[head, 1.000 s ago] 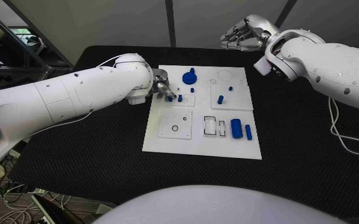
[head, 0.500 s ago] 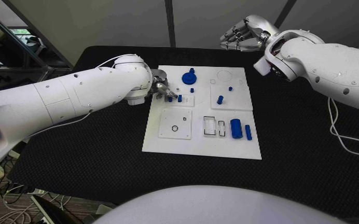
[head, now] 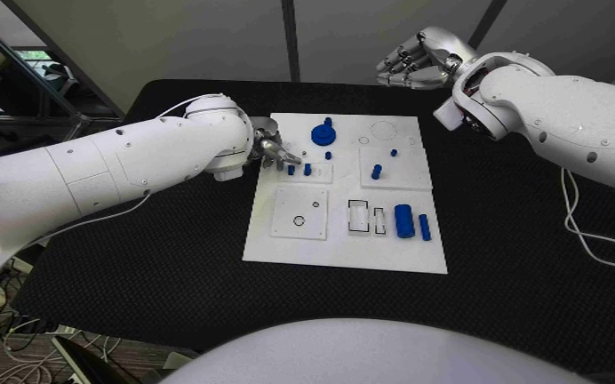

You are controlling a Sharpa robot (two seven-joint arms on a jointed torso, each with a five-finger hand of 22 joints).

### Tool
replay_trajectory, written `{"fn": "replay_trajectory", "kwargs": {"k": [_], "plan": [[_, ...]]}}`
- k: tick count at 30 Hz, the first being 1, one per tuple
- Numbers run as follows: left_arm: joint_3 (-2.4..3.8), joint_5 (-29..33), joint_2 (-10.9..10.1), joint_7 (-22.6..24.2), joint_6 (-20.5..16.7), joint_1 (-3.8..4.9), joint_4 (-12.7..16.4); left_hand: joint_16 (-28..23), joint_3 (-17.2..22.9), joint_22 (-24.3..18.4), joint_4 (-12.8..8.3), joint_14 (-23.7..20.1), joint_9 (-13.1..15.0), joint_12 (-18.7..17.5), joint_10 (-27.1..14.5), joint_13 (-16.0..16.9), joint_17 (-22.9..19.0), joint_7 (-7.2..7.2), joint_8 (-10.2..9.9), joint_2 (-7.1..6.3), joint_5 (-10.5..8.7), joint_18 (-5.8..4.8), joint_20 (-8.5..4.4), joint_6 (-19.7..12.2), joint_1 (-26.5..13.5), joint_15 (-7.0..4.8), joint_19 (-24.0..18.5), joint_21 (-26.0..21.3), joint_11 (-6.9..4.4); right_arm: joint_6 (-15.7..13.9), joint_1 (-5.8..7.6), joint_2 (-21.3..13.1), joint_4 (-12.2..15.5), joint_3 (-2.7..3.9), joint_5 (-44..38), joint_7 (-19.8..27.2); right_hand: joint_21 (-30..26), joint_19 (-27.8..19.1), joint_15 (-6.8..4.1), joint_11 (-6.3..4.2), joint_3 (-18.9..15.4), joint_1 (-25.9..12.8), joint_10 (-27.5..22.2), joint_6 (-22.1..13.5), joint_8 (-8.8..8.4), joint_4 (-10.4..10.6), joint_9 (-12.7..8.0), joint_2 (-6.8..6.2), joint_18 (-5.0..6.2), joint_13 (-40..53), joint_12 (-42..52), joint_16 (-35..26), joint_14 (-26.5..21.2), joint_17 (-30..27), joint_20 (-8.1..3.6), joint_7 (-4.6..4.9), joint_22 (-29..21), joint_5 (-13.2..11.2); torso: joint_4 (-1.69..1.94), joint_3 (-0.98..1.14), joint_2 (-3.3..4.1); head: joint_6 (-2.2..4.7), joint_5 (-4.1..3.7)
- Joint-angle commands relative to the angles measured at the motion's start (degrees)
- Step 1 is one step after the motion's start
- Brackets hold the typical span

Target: Assemble the parts on the task board

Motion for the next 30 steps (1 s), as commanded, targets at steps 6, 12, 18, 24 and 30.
{"fn": "replay_trajectory", "kwargs": {"k": [6,12,18,24,30], "plan": [[0.73,5.5,-0.7,2.2,-11.0,0.08,0.1,0.2,-2.6,7.2,1.1,5.9,-0.2,-4.8,-4.2,-5.6,14.9,0.92,-0.6,0.25,0.68,0.87,0.31,-2.6,0.2,0.36,-2.5,-6.6,0.85,0.1,0.05,-0.1,0.1,0.03,0.0,0.5,-0.3,0.3,0.0,-0.03,0.3,-0.6,-0.1,0.3,-0.38,0.0,0.1,0.21,0.37,0.0,0.2,0.1,-0.4,-0.1,-0.02,0.2,0.1,0.3,0.04,0.08,0.03,-0.01,-0.09],[0.83,9.9,-1.0,5.9,-14.6,0.08,-0.3,-17.4,-7.6,1.0,2.7,-2.5,-2.7,-8.1,-10.5,-7.9,-2.9,4.01,-4.4,-1.24,1.25,3.45,2.17,-8.9,2.3,2.65,-9.8,-25.0,3.63,0.0,0.04,-0.2,0.0,0.03,0.0,0.5,-0.3,0.3,0.0,-0.03,0.3,-0.6,-0.1,0.3,-0.38,0.0,0.1,0.21,0.37,0.0,0.2,0.1,-0.4,-0.1,-0.02,0.2,0.1,0.3,0.01,0.12,0.01,0.23,-0.21],[0.82,10.5,-0.5,10.9,-16.6,0.08,-0.6,-31.2,-9.2,-6.5,0.0,-9.4,-6.5,-10.0,-15.6,-9.9,-16.0,5.48,-6.6,0.61,1.58,6.18,3.74,-11.5,13.0,4.22,-18.0,-44.6,5.27,0.0,0.04,-0.3,0.1,0.03,0.0,0.4,-0.3,0.3,0.0,-0.03,0.3,-0.6,-0.1,0.3,-0.38,0.0,0.1,0.21,0.37,0.0,0.2,0.1,-0.4,-0.1,-0.02,0.2,0.1,0.3,-0.05,0.09,0.01,0.66,-0.56],[0.69,2.3,0.5,19.0,-20.1,-0.31,-0.4,-46.1,-4.7,-10.8,-5.3,-21.0,-11.5,-14.4,-22.1,-14.0,-28.9,6.93,-9.5,1.4,1.47,6.17,5.58,-12.6,24.7,6.11,-23.3,-51.2,7.06,-0.1,0.04,-0.4,0.1,0.03,0.0,0.4,-0.4,0.3,0.02,-0.02,0.4,-0.6,-0.1,0.3,-0.39,-0.1,0.1,0.21,0.37,0.0,0.1,0.1,-0.4,-0.1,-0.02,0.21,0.1,0.3,-0.06,0.01,0.05,1.43,-1.81],[-0.59,-9.4,2.2,26.6,-24.8,-0.78,-0.9,-49.7,-0.1,-14.0,-8.0,-22.5,-18.1,-19.2,-22.7,-20.3,-33.8,6.15,-13.0,-1.53,1.53,6.41,6.43,-11.1,29.1,6.73,-23.6,-54.7,7.58,-0.6,0.03,-0.4,0.2,0.03,-0.1,0.7,-0.7,0.4,-0.01,-0.13,1.3,0.3,-0.2,0.9,-0.15,-0.9,0.2,0.38,0.38,0.0,0.1,0.1,-0.5,-0.4,-0.07,-0.01,0.1,0.4,-0.06,0.04,0.02,1.88,-2.58]]}}
